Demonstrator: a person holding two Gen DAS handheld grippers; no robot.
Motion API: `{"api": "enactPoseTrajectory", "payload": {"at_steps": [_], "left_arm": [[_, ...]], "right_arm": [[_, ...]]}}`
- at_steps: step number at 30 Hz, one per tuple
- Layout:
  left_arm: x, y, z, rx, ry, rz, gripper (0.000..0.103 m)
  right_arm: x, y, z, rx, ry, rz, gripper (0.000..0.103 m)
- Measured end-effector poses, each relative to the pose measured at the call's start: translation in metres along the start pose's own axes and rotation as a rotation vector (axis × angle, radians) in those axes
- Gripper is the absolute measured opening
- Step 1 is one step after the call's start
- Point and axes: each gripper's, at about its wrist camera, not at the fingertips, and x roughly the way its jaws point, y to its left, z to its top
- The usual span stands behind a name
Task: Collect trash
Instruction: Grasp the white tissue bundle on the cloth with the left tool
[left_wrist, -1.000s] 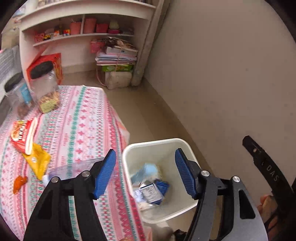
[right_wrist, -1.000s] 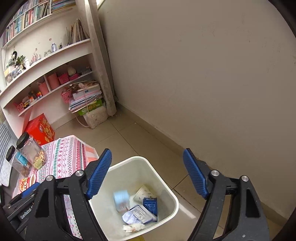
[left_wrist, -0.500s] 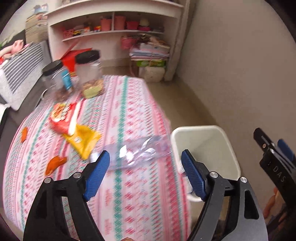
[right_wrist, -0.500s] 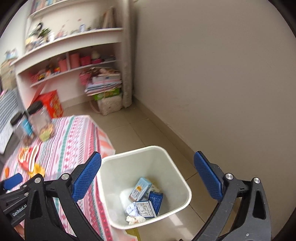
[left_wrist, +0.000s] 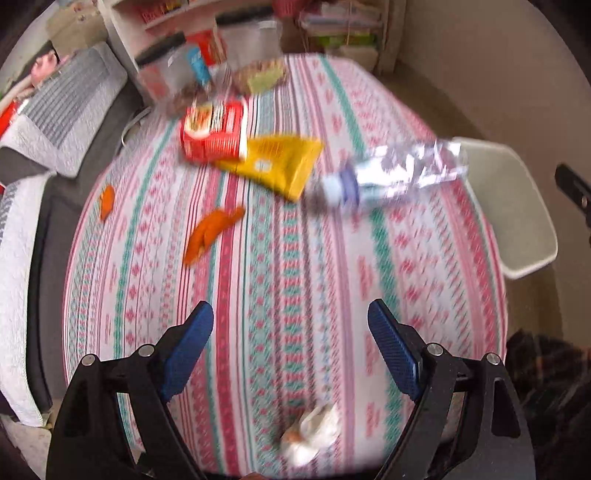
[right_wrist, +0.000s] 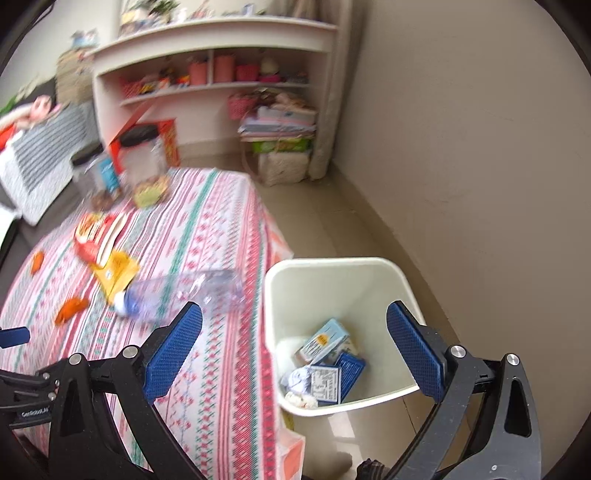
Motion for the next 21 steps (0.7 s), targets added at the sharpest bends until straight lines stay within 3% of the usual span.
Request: {"api": "enactPoseTrajectory", "payload": {"at_steps": [5,15,21], "left_arm": [[0.022,0.011,-0.035,0.054,0.145,-0.032,0.083],[0.04,-0.001,-0.081,0.165,0.266,-0.113,0.083],[0.045,-0.026,-0.106,0.289,0.301,-0.146,0.068]], "right_arm": [[0.011,0.023,-0.003,-0.054,0.059,0.037,0.096],[0.027,0.054,-0.01,-0.154,0.134,0.034,0.096],[0.045,0.061,-0.016,-0.156,0.216,0.057,0.096]]}}
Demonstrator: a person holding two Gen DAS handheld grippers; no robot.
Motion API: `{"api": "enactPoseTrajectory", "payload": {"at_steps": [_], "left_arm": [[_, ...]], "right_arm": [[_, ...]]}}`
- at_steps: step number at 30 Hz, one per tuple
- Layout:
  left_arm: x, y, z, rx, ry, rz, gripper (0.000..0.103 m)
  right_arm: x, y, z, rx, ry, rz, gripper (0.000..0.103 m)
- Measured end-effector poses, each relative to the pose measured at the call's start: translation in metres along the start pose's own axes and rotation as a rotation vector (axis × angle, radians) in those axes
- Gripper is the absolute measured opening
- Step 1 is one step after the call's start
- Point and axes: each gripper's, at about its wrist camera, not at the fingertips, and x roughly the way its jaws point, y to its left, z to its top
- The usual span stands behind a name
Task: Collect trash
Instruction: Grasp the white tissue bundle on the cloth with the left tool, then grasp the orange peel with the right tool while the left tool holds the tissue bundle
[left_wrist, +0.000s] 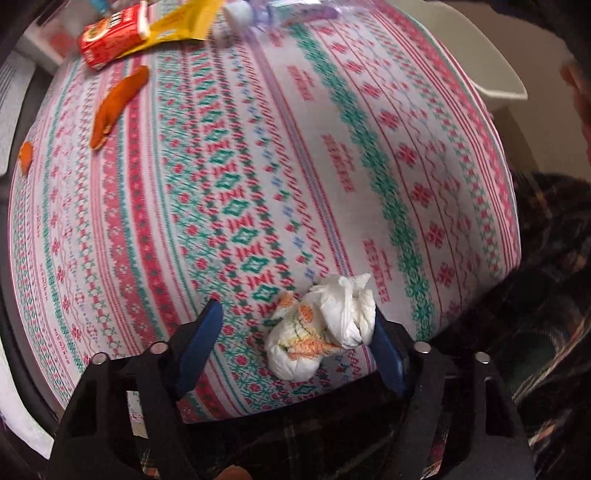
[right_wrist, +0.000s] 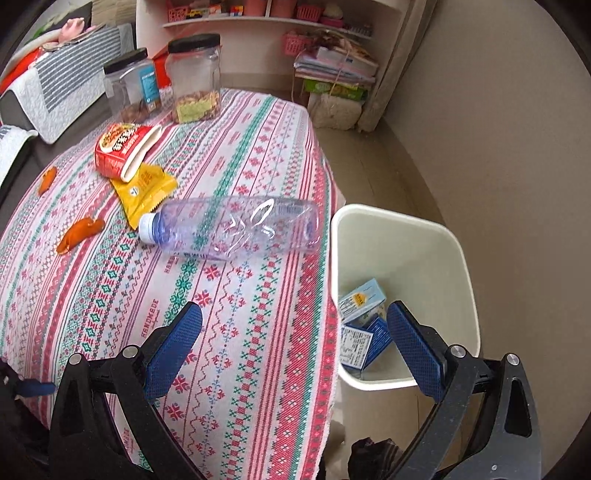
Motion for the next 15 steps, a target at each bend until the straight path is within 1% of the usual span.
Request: {"api": "enactPoseTrajectory", "payload": {"at_steps": [1,2,3,4,5,7,10,11,13,15], "left_arm": [[0.003,-0.004,-0.002,0.017,0.01,0.003,0.062],[0.006,-0.007,-0.005,0.032,0.019,0.007,0.051],[0.008,-0.009,-0.007,0.042,0.023,0.009,0.05],[0.008,-0.011,-0.008,0.047,0.016,0.007,0.046],[0.008,-0.012,-0.011,0.05,0.009,0.008,0.045],[0.005,-0.006,-0.011,0.043,0.001,0.017,0.044],[-0.004,0.016,-0.009,-0.024,-0.03,0.019,0.043],[-0.011,0.029,-0.007,-0.07,-0.056,0.011,0.043],[-0.028,0.059,-0.005,-0.169,-0.111,0.003,0.044],[-0.043,0.085,-0.007,-0.262,-0.158,0.013,0.044]], "right_arm": [[0.002,0.002,0.0,-0.005,0.003,-0.001,0.096],[0.003,0.003,0.001,-0.009,0.004,-0.002,0.096],[0.004,0.005,0.001,-0.012,0.005,-0.002,0.096],[0.004,0.007,0.002,-0.015,0.005,0.0,0.096],[0.005,0.009,0.003,-0.02,0.005,0.002,0.096],[0.007,0.017,0.006,-0.039,0.003,0.01,0.096],[0.007,0.029,0.013,-0.064,-0.01,0.032,0.096],[0.006,0.033,0.015,-0.069,-0.015,0.049,0.096],[0.005,0.045,0.021,-0.077,-0.024,0.112,0.096],[0.005,0.061,0.026,-0.095,-0.027,0.173,0.096]]}}
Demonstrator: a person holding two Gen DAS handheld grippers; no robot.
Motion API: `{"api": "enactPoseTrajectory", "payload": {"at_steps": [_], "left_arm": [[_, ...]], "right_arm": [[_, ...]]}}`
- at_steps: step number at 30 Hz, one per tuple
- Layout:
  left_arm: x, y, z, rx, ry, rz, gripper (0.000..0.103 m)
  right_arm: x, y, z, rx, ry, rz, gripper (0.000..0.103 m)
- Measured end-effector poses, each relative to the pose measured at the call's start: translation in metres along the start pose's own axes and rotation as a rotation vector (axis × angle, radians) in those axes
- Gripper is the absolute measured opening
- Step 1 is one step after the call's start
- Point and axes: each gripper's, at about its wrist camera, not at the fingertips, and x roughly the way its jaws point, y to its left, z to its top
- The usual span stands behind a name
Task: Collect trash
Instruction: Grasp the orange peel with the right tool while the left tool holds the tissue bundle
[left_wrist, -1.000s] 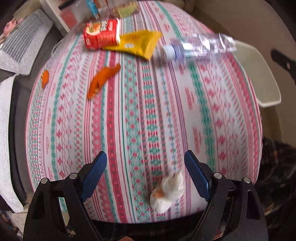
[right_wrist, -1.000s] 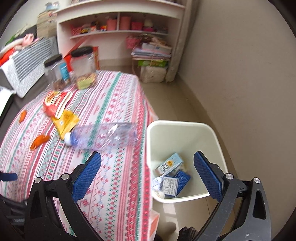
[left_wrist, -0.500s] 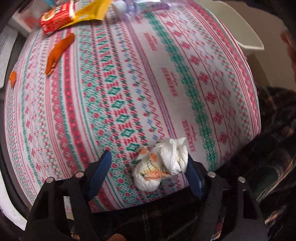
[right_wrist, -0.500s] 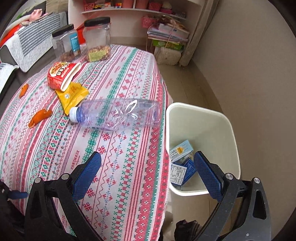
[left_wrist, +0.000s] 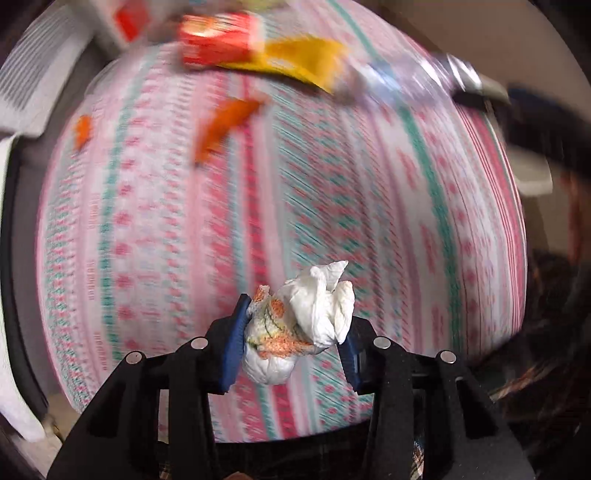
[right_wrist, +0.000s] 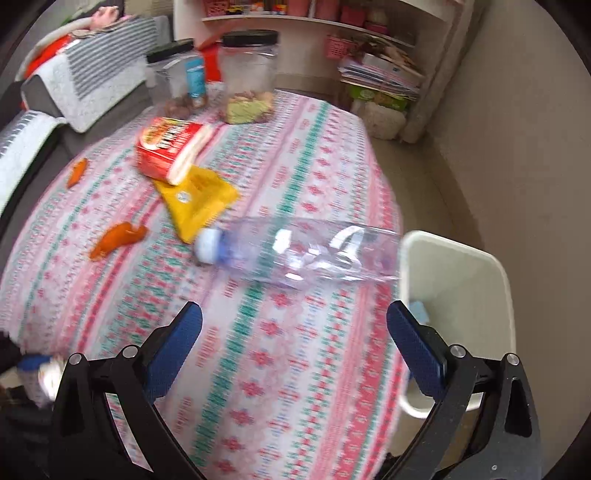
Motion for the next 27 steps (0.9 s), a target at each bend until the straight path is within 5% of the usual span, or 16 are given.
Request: {"api": "enactPoseTrajectory", "payload": {"at_steps": [4,9,18,22,27], "left_arm": [[-0.039,0.055,0.006,-0.205,-0.129,0.001,0.044],[-0.07,0.1,0.022,-0.339,-0.225,-0.008,0.045],[-0.081,0.148,0.029,-0.43,-0.257,0.009,0.045],[-0.079,0.163,0.027,-0.451,-0.257,0.018,0.045],[-0.078,0.179,0.025,-0.506,-0.273,0.003,0.045]], "right_arm": [[0.019,0.046,0.014,-0.022,0.05,0.102,0.095],[0.054,0.094,0.029,0.143,0.144,0.178,0.087],[0.106,0.138,0.044,0.329,0.187,0.095,0.078],[0.105,0.152,0.05,0.258,0.145,0.136,0.025],[0.088,0.157,0.057,0.175,0.087,0.216,0.018]]}}
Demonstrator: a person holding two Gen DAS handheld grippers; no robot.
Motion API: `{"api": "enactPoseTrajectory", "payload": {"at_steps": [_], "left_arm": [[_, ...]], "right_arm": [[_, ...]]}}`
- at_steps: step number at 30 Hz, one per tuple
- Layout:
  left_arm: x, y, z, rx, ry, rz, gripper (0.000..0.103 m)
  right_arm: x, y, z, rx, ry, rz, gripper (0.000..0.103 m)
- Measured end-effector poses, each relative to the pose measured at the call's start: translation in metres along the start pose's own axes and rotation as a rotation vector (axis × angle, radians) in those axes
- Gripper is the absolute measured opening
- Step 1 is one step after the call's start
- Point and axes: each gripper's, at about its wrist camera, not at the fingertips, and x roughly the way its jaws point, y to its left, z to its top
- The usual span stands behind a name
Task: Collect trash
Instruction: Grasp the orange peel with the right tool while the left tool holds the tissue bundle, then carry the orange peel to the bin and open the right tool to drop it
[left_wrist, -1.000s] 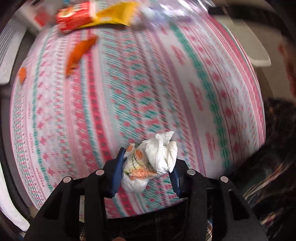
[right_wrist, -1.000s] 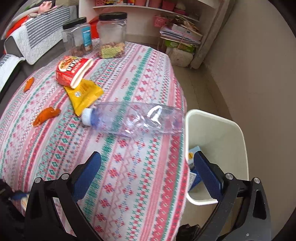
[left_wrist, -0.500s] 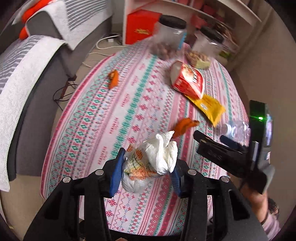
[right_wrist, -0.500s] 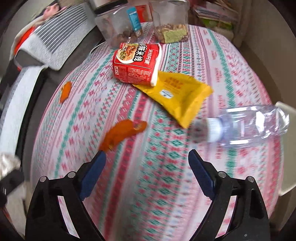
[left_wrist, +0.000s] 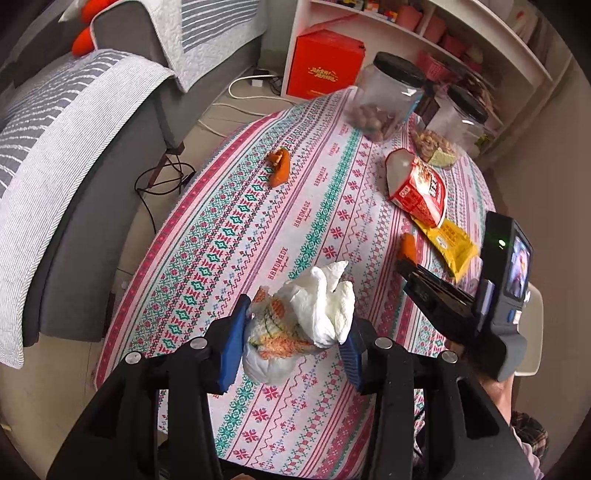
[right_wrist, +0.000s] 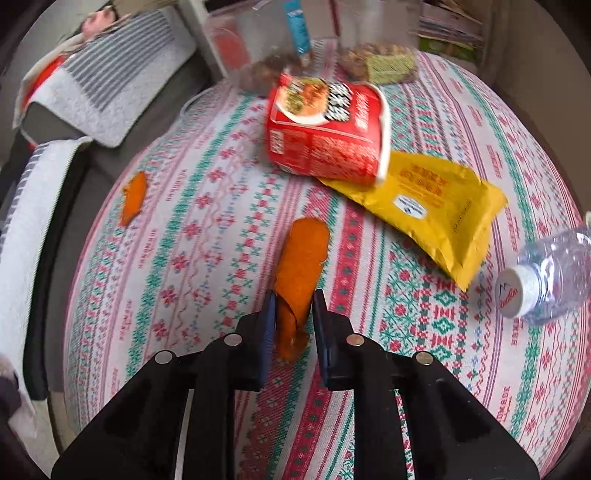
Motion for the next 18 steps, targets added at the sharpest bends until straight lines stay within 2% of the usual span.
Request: {"api": "enactPoseTrajectory", "payload": {"at_steps": [7,12,18], "left_arm": [[-0.01,-0.011,0.007,-0.013,-0.097,-0.069,0.045],[-0.018,-0.03,0.007,0.002,-0.174,-0.076,0.045],[-0.019,-0.061,0.006,0.048,-0.236,-0.066,0.045]], "right_arm": [[-0.062,-0.007,0.008,-0.1,-0.095,0.091,0.016],[-0.101,-0.022,0.01,-0.143,-0.162,0.106,0.016],[-0.122,-0.041,0.007,-0.163,-0.227,0.098,0.016]]}}
